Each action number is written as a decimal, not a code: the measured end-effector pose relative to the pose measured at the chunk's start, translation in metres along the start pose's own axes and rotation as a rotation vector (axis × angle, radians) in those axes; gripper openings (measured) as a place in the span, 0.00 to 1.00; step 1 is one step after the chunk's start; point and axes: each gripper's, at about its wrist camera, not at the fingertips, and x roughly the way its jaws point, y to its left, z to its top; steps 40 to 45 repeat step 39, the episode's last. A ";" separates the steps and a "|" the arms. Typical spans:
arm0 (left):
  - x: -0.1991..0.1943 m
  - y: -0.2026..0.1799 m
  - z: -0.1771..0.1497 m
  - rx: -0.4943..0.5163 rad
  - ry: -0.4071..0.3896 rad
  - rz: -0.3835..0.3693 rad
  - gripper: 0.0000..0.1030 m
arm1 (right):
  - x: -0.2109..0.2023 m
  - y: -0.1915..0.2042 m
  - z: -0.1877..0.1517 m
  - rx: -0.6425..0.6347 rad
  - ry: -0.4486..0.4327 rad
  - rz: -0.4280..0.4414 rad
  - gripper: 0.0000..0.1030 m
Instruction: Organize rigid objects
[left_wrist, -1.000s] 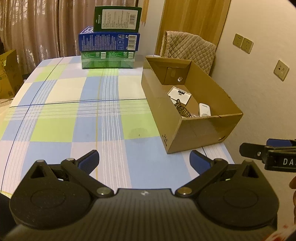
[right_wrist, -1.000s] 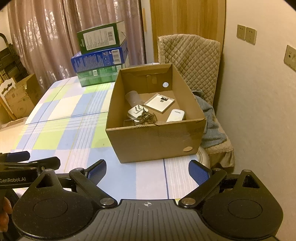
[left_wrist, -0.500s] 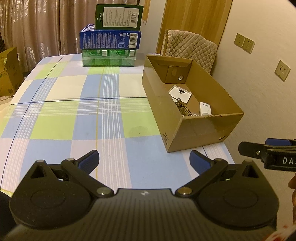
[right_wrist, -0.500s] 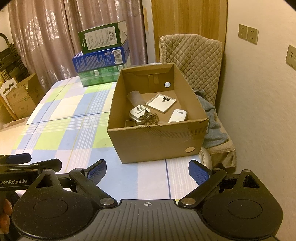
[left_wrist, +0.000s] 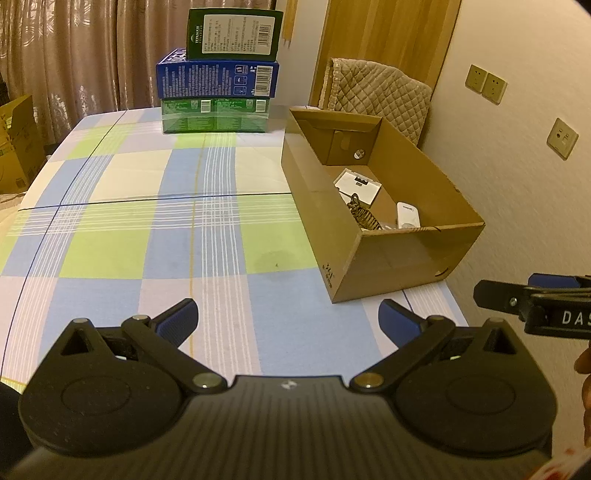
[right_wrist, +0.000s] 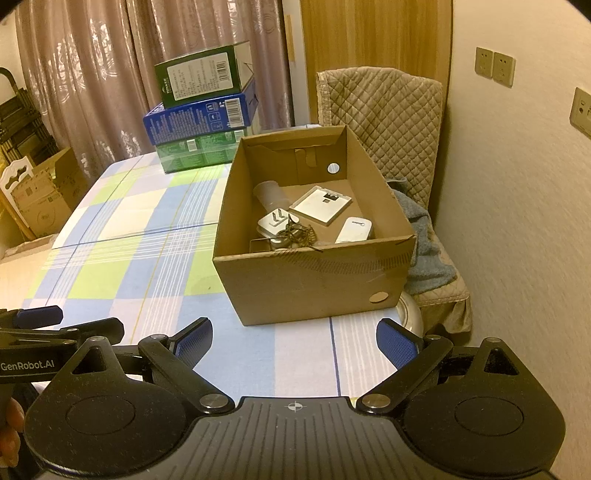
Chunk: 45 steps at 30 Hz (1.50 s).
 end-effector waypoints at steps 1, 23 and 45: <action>0.000 0.000 0.000 0.000 0.000 0.000 0.99 | 0.000 0.000 0.000 0.000 0.000 -0.001 0.90; -0.001 -0.001 0.002 0.001 0.001 -0.003 0.99 | -0.001 -0.001 0.000 0.003 -0.002 0.001 0.90; 0.000 0.004 0.002 -0.047 -0.004 -0.014 0.99 | 0.001 -0.001 0.000 0.002 -0.001 0.001 0.90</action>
